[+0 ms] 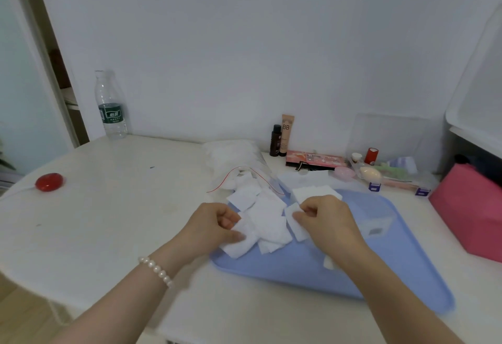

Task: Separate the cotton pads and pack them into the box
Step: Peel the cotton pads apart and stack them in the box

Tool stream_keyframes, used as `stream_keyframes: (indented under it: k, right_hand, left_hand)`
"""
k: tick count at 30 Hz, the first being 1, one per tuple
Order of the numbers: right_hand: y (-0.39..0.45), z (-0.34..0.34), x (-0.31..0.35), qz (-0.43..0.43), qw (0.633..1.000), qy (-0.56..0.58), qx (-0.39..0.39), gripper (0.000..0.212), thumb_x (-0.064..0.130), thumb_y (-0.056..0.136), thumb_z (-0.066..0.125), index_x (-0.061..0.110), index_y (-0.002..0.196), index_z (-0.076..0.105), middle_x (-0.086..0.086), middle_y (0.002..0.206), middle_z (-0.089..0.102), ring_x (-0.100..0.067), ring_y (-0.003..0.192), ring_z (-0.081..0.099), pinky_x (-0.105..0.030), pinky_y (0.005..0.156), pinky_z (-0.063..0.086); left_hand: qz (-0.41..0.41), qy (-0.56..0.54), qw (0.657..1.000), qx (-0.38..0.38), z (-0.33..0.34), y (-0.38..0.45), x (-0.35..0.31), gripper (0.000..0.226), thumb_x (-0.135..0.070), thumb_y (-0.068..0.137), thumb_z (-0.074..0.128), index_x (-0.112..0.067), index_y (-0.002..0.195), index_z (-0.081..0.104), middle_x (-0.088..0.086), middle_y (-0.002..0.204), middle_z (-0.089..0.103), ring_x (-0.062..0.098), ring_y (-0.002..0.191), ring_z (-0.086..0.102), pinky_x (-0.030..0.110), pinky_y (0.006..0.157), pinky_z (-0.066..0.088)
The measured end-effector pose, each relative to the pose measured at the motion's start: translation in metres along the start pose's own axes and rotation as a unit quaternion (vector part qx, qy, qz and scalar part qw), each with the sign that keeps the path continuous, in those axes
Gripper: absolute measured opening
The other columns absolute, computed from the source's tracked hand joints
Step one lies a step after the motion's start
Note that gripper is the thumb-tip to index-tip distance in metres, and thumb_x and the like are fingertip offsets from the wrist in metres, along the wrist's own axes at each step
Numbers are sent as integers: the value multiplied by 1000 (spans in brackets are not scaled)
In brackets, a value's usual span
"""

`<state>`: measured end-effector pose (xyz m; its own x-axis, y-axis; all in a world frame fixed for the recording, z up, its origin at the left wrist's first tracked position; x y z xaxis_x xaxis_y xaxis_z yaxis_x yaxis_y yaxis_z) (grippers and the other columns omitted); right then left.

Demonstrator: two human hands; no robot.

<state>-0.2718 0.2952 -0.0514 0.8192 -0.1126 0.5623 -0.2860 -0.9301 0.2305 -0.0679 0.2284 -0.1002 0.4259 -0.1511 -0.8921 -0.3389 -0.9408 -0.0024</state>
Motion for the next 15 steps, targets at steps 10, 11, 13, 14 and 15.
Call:
stream_keyframes:
  k: [10, 11, 13, 14, 15]
  right_hand:
    - [6, -4, -5, 35, 906, 417, 65, 16, 15, 92, 55, 12, 80, 64, -4, 48, 57, -10, 30, 25, -16, 34, 23]
    - [7, -5, -6, 37, 903, 424, 54, 15, 16, 92, 55, 11, 81, 63, -7, 49, 58, -11, 29, 25, -16, 34, 23]
    - [9, -5, -9, 47, 885, 461, 41, 14, 15, 92, 55, 8, 82, 62, -9, 49, 57, -10, 27, 24, -16, 32, 23]
    - [10, -5, -10, 50, 868, 492, 46, 13, 14, 91, 55, 7, 82, 61, -9, 47, 54, -9, 26, 23, -15, 32, 22]
    - [9, -4, -9, 51, 848, 524, 55, 11, 14, 89, 57, 6, 82, 61, -10, 45, 48, -8, 25, 22, -14, 31, 22]
  left_hand:
    - [-6, -294, 955, 41, 12, -5, -39, 11, 0, 87, 58, -5, 78, 53, 19, 84, 67, 29, 78, 67, 28, 59, 54]
    - [0, -310, 950, 41, 17, -3, -45, 10, 0, 89, 56, -5, 81, 52, 21, 87, 70, 32, 81, 69, 31, 62, 56]
    - [6, -333, 942, 39, 27, 4, -53, 5, 0, 91, 53, -4, 89, 52, 17, 86, 72, 27, 75, 71, 34, 63, 58]
    - [2, -336, 941, 38, 33, 9, -56, 5, 0, 91, 53, -4, 93, 53, 14, 86, 71, 23, 73, 70, 35, 63, 58]
    - [-4, -339, 940, 41, 39, 12, -58, 8, 0, 91, 53, -4, 97, 56, 13, 88, 70, 21, 73, 68, 37, 66, 57]
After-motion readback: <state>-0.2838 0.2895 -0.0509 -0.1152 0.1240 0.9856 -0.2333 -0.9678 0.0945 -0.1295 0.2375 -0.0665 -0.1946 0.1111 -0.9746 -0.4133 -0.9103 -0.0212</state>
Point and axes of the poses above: each hand's wrist, its own y-axis towards the middle knuckle, its own z-axis out of the palm, x = y × z, the point moved 6 cm from there along y, towards the middle knuckle
